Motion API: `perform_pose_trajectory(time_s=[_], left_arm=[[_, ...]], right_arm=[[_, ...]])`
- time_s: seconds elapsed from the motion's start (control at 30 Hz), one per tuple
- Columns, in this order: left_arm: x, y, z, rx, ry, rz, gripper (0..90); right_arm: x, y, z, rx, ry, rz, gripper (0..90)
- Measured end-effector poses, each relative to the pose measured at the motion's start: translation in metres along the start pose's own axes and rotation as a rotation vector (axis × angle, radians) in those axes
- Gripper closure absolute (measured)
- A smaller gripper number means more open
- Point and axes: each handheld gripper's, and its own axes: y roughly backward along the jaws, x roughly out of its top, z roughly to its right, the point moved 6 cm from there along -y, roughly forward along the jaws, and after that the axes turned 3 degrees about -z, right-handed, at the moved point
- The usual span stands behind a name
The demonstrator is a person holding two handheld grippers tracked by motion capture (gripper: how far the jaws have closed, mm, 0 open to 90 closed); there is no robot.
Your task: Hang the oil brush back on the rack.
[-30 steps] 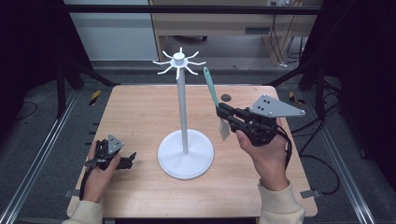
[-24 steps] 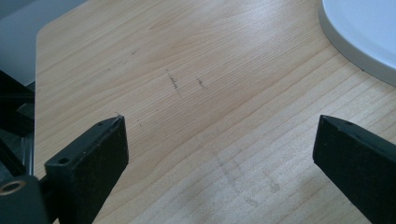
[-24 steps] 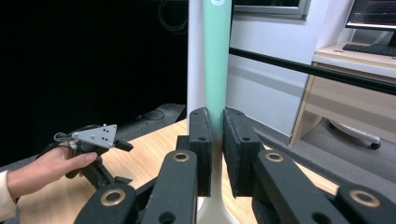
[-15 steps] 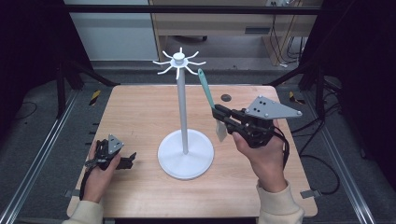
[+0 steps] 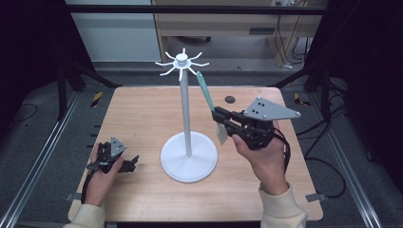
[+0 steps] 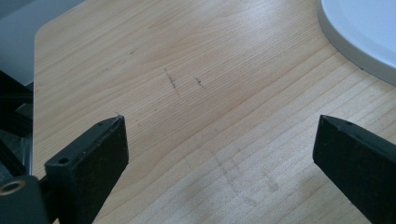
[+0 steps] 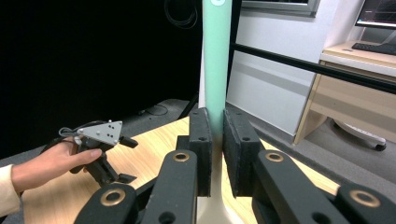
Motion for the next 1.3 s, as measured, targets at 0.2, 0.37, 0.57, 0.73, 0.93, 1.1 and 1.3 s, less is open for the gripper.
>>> perform_pose_trajectory(time_s=[0.2, 0.37, 0.57, 0.73, 0.93, 1.1, 1.3], left_arm=[[0.0, 0.0, 0.0, 0.0, 0.0, -0.001, 3.0], [0.0, 0.0, 0.0, 0.001, -0.002, -0.002, 2.9], [0.0, 0.0, 0.0, 0.0, -0.001, -0.002, 3.0], [0.0, 0.0, 0.0, -0.001, -0.001, -0.003, 3.0], [0.0, 0.0, 0.0, -0.001, -0.002, -0.003, 3.0], [-0.001, 0.0, 0.0, -0.001, -0.002, -0.003, 3.0], [-0.001, 0.0, 0.0, -0.001, -0.007, -0.008, 3.0]], right_arm=[[0.001, -0.006, 0.0, -0.006, 0.0, -0.009, 82.3], [0.002, -0.01, -0.001, -0.013, 0.0, -0.014, 82.3], [0.003, -0.016, -0.002, -0.02, 0.003, -0.023, 82.3], [0.002, -0.018, -0.002, -0.034, 0.007, -0.024, 82.2], [0.002, -0.019, -0.002, -0.043, 0.013, -0.024, 82.2], [0.001, -0.021, -0.001, -0.05, 0.02, -0.029, 82.2], [0.001, -0.026, 0.0, -0.052, 0.027, -0.039, 82.3]])
